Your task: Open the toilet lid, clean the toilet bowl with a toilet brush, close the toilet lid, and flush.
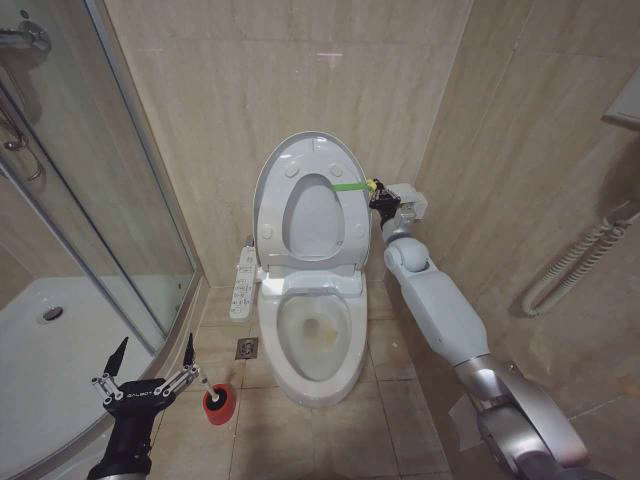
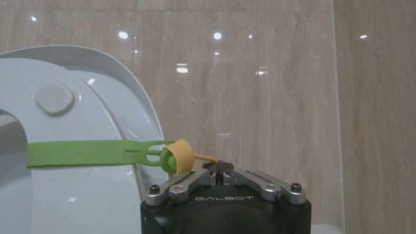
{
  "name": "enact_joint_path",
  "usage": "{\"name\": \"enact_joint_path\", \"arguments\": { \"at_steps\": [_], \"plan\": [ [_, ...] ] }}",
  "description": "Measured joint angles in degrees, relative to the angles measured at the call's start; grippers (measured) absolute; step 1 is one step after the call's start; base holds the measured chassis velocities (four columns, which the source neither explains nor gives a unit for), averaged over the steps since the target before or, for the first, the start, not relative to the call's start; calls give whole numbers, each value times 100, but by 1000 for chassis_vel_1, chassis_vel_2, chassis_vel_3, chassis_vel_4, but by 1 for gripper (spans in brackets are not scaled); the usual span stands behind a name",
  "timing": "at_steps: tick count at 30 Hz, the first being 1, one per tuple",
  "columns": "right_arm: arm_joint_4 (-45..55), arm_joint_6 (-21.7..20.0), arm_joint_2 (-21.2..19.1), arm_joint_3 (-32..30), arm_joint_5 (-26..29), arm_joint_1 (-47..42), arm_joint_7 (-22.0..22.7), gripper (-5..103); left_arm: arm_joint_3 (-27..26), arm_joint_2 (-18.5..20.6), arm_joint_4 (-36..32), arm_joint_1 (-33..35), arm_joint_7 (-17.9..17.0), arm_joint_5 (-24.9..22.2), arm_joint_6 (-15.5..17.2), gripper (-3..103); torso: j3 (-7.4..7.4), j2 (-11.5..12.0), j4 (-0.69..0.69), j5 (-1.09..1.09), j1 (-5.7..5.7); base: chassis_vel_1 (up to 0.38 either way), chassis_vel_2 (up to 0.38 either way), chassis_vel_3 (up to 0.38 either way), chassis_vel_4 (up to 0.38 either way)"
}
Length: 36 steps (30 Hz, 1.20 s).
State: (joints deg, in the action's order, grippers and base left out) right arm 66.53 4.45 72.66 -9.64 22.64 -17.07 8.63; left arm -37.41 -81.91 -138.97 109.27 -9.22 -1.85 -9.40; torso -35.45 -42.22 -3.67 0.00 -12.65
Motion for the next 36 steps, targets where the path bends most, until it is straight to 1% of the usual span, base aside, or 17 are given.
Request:
{"name": "enact_joint_path", "arguments": {
  "at_steps": [7, 14, 22, 23, 30, 31, 36],
  "plan": [
    [-200, -1, -13, 88, -5, 226, 32, 1, 0, 0, 0, 0, 0, 0, 0, 100, 0, 0, 1, 0, 0, 0, 0, 0, 0],
    [-37, -17, -112, 103, 15, 159, 49, 1, 0, 0, 0, 0, 0, 0, 0, 100, 0, 0, 1, 0, 0, 0, 0, 0, 0],
    [625, -88, -418, 79, 154, -343, 111, 1, 0, 0, 0, 0, 0, 0, 0, 100, 0, 0, 0, 1, 0, 0, 0, 0, 0],
    [717, -96, -465, 61, 173, -428, 116, 5, 0, 0, 0, 0, 0, 0, 0, 100, 0, 0, 0, 1, 0, 0, 0, 0, 0],
    [1203, -162, -693, -34, 278, -846, 127, 5, 0, 0, 0, 0, 0, 0, 0, 100, 0, 0, -1, 1, 0, 0, 0, 0, 0],
    [1282, -176, -727, -49, 294, -912, 129, 32, 0, 0, 0, 0, 0, 0, 0, 100, 0, 0, 0, 1, 0, 0, 0, 0, 0],
    [1613, -201, -889, -128, 327, -1213, 130, 32, 0, 0, 0, 0, 0, 0, 0, 100, 0, 0, 0, 1, 0, 0, 0, 0, 0]
  ]
}}
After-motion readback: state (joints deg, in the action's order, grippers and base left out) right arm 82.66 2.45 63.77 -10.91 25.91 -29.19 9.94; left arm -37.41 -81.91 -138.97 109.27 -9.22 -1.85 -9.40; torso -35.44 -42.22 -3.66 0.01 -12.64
